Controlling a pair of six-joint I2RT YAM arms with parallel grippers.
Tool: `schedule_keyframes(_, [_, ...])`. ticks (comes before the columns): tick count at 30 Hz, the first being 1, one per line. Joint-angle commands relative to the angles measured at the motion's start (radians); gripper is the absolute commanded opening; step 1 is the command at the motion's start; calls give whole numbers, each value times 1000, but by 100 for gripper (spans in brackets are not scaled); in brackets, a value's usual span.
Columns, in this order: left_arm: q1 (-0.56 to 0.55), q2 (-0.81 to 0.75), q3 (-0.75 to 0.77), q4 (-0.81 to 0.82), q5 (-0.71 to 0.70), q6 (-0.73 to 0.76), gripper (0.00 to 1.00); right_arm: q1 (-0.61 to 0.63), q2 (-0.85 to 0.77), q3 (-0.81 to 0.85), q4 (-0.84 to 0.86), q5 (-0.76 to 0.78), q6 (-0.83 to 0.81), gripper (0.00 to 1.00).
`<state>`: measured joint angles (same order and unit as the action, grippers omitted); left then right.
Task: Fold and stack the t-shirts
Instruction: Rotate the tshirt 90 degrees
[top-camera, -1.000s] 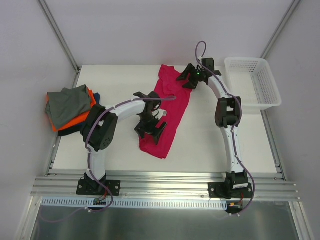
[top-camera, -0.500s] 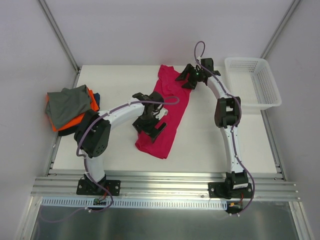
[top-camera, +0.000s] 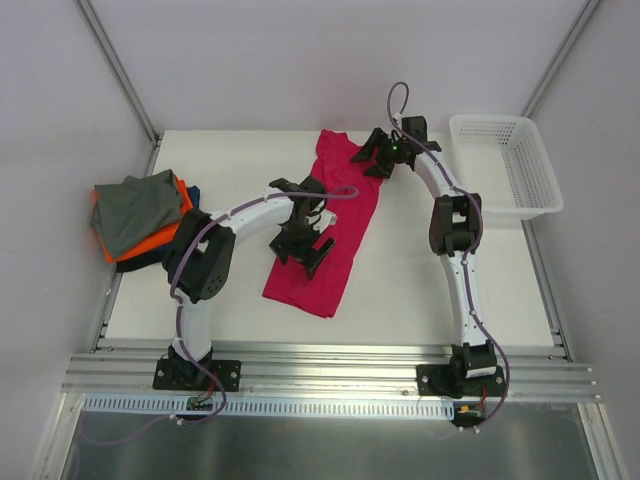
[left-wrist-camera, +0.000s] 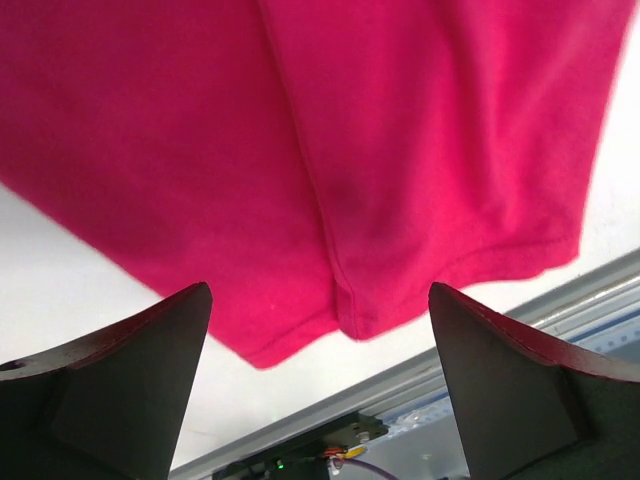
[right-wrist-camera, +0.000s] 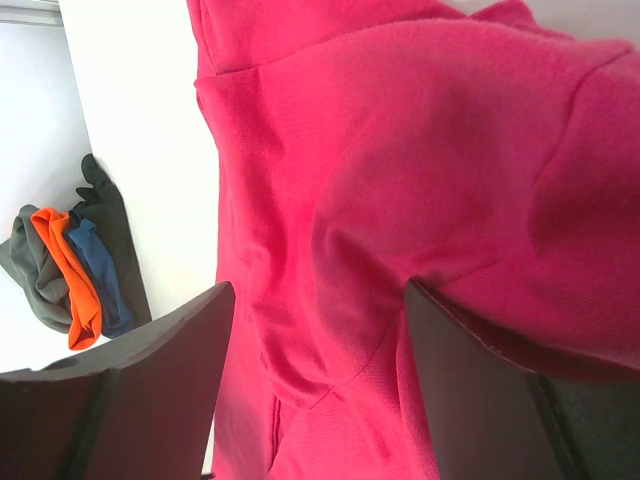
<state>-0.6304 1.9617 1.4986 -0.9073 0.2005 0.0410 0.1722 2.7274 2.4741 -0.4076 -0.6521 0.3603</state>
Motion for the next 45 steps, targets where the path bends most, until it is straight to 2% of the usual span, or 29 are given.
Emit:
schedule_keyframes(1, [23, 48, 38, -50, 86, -6, 91, -7, -32, -10, -50, 14, -29, 74])
schedule_keyframes(7, [35, 112, 71, -67, 157, -21, 91, -13, -34, -20, -43, 12, -9, 74])
schedule_keyframes(12, [31, 134, 40, -71, 249, -38, 90, -16, -15, -9, -20, -1, 19, 74])
schedule_keyframes(29, [-106, 315, 118, -71, 398, -98, 86, -2, 9, 23, 3, 2, 31, 74])
schedule_keyframes(36, [-129, 342, 160, -67, 407, -107, 86, 29, 22, 52, 18, 3, 34, 74])
schedule_keyframes(40, [-130, 332, 169, -65, 366, -107, 88, 35, 18, 54, 18, -4, 26, 74])
schedule_keyframes(41, [-130, 315, 169, -64, 355, -107, 89, 33, 18, 54, 15, -3, 22, 74])
schedule_keyframes(43, [-130, 292, 175, -64, 296, -98, 99, 30, 12, 58, 15, -15, -6, 74])
schedule_keyframes(45, [-130, 231, 195, -61, 242, -80, 99, 29, -23, 68, -5, -27, -49, 76])
